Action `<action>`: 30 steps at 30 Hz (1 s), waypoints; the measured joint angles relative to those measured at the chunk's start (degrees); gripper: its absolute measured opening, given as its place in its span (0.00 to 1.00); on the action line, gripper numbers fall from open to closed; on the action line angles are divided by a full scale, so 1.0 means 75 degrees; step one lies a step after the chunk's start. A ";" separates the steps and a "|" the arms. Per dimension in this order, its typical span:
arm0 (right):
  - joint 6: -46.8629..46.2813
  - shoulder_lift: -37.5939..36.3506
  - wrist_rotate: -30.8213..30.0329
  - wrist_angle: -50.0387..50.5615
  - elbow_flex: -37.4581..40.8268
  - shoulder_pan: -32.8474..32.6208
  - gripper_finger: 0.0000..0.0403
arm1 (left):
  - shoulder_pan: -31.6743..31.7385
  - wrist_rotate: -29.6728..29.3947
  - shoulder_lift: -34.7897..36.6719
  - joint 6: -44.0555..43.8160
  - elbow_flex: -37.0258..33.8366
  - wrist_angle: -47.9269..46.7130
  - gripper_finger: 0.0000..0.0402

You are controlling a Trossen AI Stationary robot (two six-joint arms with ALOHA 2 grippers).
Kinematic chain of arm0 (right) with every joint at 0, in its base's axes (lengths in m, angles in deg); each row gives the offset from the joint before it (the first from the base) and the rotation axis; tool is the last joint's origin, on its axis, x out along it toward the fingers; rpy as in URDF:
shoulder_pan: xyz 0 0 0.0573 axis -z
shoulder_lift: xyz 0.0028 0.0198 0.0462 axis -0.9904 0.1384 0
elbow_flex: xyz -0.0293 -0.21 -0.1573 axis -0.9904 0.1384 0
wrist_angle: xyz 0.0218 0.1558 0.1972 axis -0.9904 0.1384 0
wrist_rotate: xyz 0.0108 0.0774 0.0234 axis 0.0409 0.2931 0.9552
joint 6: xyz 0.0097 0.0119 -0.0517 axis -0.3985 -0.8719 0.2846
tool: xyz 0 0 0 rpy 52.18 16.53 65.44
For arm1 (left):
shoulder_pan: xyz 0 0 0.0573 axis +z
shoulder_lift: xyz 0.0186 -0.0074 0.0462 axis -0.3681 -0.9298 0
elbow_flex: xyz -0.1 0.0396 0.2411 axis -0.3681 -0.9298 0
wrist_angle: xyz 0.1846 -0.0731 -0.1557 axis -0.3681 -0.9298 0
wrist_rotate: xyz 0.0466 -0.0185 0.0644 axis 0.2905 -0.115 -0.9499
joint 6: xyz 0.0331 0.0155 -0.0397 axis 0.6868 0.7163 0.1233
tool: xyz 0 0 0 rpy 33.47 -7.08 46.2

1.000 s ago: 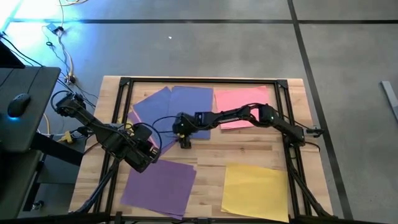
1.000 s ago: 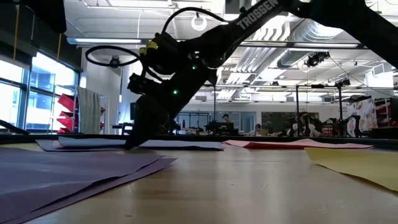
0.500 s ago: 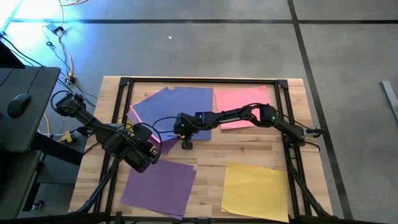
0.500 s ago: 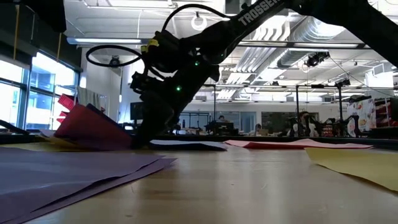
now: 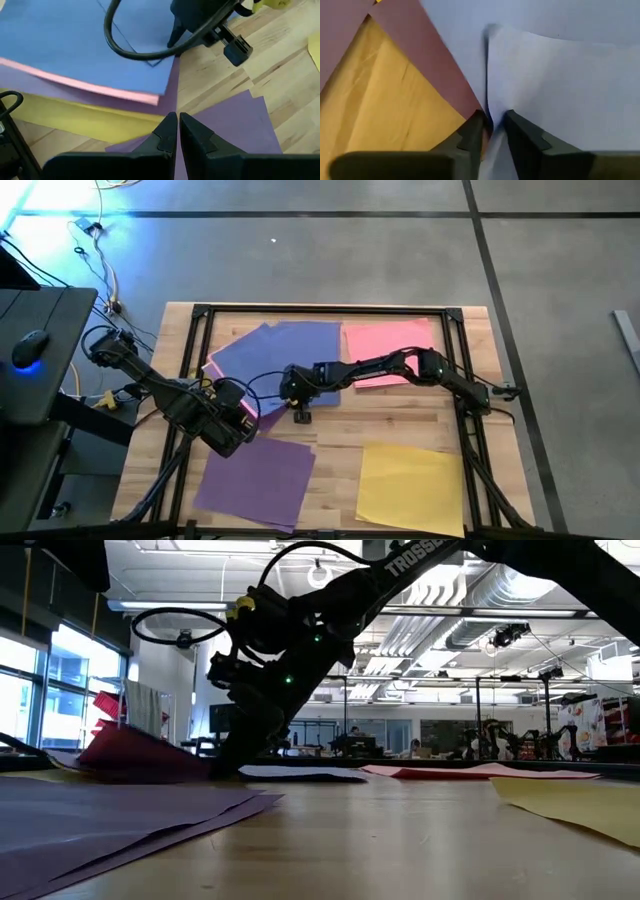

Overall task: Organize paper
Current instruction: Put the blue paper on the middle right of the table

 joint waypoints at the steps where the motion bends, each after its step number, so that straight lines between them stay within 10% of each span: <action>1: 0.0000 0.0000 -0.0036 0.0000 0.0000 -0.0016 0.28 | -0.0003 0.0000 0.0000 0.0000 -0.0003 -0.0003 0.00; 7: 0.0463 0.0000 -0.0297 0.0033 -0.0001 -0.0100 0.29 | -0.0003 0.0011 0.0000 0.0001 -0.0003 0.0011 0.00; 16: 0.0484 -0.0037 -0.0157 0.0248 -0.0009 -0.0125 0.02 | 0.0000 0.0058 0.0000 0.0006 -0.0003 0.0014 0.00; 30: -0.0734 -0.1075 -0.0312 0.0781 0.0015 -0.0210 0.00 | -0.0003 0.0118 0.0000 -0.0213 -0.0003 -0.0586 0.00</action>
